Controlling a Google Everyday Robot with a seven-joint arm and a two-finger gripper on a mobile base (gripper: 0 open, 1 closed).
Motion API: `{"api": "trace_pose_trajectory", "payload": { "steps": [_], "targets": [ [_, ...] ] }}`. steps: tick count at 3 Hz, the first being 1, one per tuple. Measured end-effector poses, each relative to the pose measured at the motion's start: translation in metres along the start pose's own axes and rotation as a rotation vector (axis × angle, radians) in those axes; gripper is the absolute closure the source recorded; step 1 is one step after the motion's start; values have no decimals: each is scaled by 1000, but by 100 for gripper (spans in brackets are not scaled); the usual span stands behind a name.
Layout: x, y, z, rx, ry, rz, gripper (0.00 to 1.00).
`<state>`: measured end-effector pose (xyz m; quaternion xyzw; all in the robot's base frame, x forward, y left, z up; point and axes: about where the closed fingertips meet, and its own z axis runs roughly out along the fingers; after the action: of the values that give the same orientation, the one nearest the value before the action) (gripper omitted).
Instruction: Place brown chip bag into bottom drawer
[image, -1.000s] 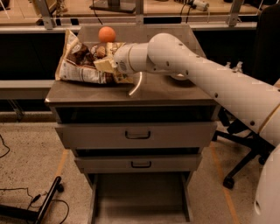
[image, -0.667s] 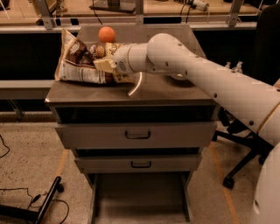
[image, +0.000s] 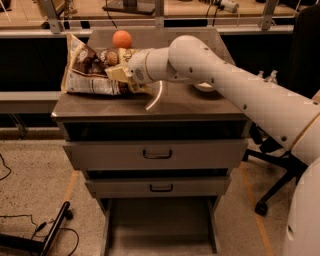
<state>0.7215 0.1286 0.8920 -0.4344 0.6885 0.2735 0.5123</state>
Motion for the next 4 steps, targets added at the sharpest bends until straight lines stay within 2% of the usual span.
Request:
{"api": "trace_pose_trajectory", "payload": {
  "steps": [2, 4],
  "targets": [
    [-41, 13, -46, -24, -23, -85, 100],
    [-62, 30, -110, 25, -76, -134, 100]
  ]
}}
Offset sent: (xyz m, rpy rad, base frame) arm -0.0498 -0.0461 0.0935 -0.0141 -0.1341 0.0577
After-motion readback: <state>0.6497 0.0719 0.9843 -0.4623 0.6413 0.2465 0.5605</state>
